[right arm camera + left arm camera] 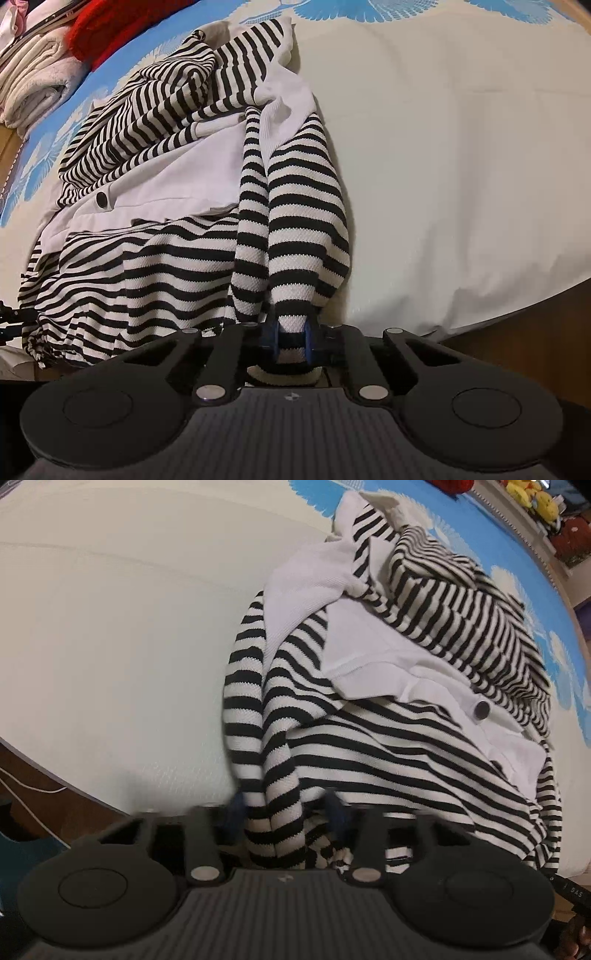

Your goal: Fold small clothes

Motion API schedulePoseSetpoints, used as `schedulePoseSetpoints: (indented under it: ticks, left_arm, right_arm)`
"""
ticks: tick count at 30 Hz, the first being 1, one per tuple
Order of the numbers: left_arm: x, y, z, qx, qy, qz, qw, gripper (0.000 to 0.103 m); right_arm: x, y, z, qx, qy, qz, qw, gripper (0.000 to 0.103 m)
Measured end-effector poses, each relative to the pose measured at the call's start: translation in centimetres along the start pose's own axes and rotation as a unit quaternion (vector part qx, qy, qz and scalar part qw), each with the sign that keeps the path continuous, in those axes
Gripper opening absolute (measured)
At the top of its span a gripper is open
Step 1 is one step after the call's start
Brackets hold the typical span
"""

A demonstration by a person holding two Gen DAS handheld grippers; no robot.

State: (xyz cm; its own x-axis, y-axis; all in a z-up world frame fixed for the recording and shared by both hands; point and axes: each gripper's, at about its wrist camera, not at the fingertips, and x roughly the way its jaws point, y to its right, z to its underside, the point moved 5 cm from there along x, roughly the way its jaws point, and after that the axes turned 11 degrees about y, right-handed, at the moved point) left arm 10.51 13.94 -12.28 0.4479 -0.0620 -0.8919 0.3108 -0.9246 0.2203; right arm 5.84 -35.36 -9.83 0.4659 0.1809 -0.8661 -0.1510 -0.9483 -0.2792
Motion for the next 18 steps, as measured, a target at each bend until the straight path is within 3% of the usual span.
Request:
schedulePoseSetpoints:
  ticks: [1,2,9,13,18]
  left_arm:
    - [-0.08,0.14,0.07,0.004,0.003,0.002,1.0,0.016]
    - [-0.16,0.35,0.15,0.011,0.006,0.003,0.9999,0.014]
    - [0.12,0.26,0.55,0.013,0.002,-0.012,0.9998,0.016]
    - [0.51,0.31,0.75,0.017,-0.006,-0.018,0.9997,0.023]
    - [0.78,0.4,0.97,0.025,-0.01,-0.021,0.9994,0.024]
  right_arm:
    - [-0.05,0.01,-0.02,0.001,0.001,0.0,1.0,0.011]
    - [-0.1,0.03,-0.03,0.002,0.002,0.001,1.0,0.011]
    - [-0.18,0.15,-0.12,0.005,0.003,-0.001,1.0,0.011]
    - [0.0,0.05,0.06,0.006,-0.006,-0.005,1.0,0.015]
    - [0.32,-0.26,0.48,-0.009,-0.02,-0.003,1.0,0.023]
